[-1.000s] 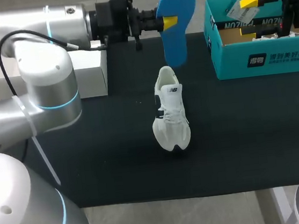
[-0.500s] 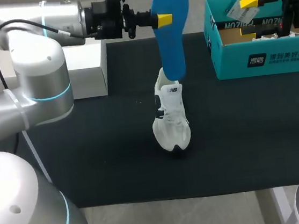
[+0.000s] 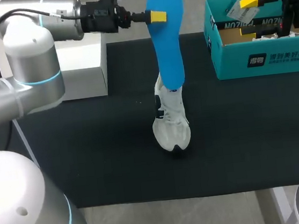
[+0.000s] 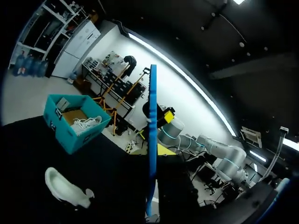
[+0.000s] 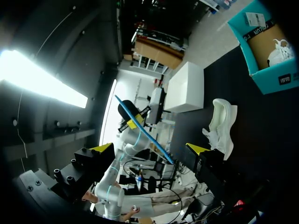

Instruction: Take the shoe out of the shoebox, open the shoe tongue, remove and reinsert the insole, then place the shoe into the shoebox

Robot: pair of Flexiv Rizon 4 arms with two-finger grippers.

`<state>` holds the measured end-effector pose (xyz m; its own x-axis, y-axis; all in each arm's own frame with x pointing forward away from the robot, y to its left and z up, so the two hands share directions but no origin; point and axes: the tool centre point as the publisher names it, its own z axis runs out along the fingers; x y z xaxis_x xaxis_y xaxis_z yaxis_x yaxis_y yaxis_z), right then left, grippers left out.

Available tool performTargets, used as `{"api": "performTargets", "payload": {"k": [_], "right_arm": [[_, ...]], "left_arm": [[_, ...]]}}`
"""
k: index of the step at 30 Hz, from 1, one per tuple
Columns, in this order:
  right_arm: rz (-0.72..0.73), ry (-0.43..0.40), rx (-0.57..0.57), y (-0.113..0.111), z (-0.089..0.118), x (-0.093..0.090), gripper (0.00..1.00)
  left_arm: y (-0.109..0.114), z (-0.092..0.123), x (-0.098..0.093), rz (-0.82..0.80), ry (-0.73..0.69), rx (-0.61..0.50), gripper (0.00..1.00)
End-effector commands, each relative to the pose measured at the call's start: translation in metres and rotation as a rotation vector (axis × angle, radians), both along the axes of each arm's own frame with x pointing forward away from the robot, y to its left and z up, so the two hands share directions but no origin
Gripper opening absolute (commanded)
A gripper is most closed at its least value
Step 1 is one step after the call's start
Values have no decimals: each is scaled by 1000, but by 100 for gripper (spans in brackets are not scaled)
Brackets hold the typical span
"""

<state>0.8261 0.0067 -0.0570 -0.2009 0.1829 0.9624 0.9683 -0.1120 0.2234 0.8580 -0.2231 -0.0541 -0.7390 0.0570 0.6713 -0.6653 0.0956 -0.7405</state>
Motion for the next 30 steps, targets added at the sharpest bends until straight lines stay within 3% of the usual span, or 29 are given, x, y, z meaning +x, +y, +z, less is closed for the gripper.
{"api": "performTargets", "payload": {"k": [1, 7, 16, 21, 30], "right_arm": [[-1, 0, 0, 1, 0, 1, 100], [-1, 0, 0, 1, 0, 1, 100], [-1, 0, 0, 1, 0, 1, 100], [-1, 0, 0, 1, 0, 1, 100], [-1, 0, 0, 1, 0, 1, 100]], "left_arm": [[-1, -1, 6, -17, 4, 1, 0], [-1, -1, 6, -17, 4, 1, 0], [2, -4, 10, 17, 379, 8, 0], [3, 0, 11, -27, 497, -68, 0], [3, 1, 12, -33, 485, -75, 0]]}}
